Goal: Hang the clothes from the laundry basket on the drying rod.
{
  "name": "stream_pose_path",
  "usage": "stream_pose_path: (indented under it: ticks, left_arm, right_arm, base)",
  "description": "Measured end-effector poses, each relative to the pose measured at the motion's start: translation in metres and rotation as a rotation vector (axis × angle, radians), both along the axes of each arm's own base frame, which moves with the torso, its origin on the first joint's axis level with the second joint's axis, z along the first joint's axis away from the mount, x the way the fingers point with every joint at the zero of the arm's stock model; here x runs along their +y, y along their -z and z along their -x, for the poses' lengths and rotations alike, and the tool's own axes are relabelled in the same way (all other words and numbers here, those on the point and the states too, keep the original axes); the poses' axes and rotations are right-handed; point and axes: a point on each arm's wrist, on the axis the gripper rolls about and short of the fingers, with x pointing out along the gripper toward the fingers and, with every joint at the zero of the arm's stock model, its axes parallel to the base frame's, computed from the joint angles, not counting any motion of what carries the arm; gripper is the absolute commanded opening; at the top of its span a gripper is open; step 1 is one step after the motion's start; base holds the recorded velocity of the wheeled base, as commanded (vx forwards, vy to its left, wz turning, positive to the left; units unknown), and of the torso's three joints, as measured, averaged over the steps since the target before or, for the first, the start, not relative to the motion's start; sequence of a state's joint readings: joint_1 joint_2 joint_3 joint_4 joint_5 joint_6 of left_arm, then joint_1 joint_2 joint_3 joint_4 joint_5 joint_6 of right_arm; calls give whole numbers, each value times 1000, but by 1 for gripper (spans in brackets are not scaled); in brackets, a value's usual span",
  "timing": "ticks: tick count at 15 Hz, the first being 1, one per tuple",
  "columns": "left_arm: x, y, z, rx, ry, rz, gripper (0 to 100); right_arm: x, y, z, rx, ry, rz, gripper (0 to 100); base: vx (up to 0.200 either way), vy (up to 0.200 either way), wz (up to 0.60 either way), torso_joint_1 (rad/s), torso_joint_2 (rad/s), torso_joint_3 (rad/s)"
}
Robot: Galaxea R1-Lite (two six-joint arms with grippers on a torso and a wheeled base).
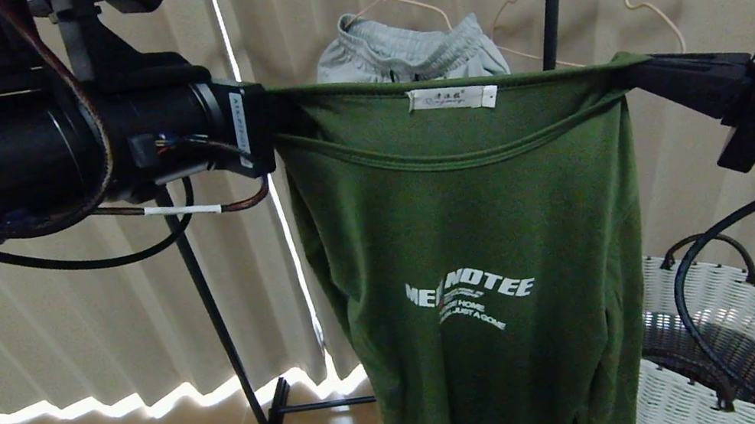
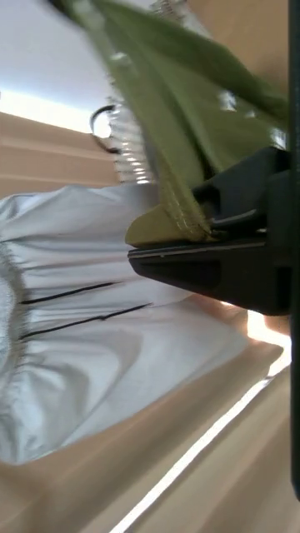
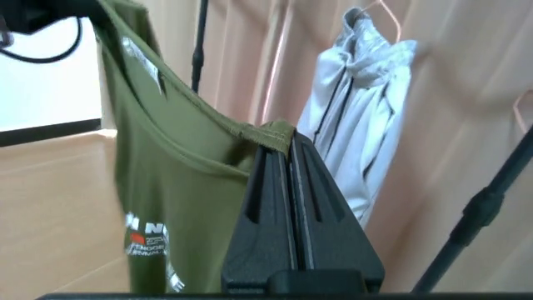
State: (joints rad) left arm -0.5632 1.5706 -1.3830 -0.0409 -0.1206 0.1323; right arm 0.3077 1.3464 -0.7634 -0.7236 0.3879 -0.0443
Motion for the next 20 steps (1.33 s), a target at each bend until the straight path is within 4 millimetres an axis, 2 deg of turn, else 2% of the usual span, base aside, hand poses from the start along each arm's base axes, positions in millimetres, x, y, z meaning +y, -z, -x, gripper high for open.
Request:
stream_pose_path:
  ticks: [2,4,7,13,20]
  left_arm:
    - [7,2,12,68,3,-45,0]
    - [12,-2,21,66,6,-44,0]
    - [15,0,25,65,8,-47,0]
    - [14,-3,24,-35,6,13,0]
    - [10,16,25,-8,0,-29,0]
  right_arm:
    - [-2,-6,-12,-16,32,-4,0]
    - [-1,-12,-25,-29,82,-15,0]
    - [0,-12,-35,-23,104,-16,0]
    - [0,-4,-31,1,98,-8,0]
    - [0,-1,-28,15,97,-4,0]
  base:
    - [0,0,0,0,0,0]
    - [0,0,0,0,0,0]
    - [0,0,0,0,0,0]
    - [0,0,0,0,0,0]
    - [0,0,0,0,0,0]
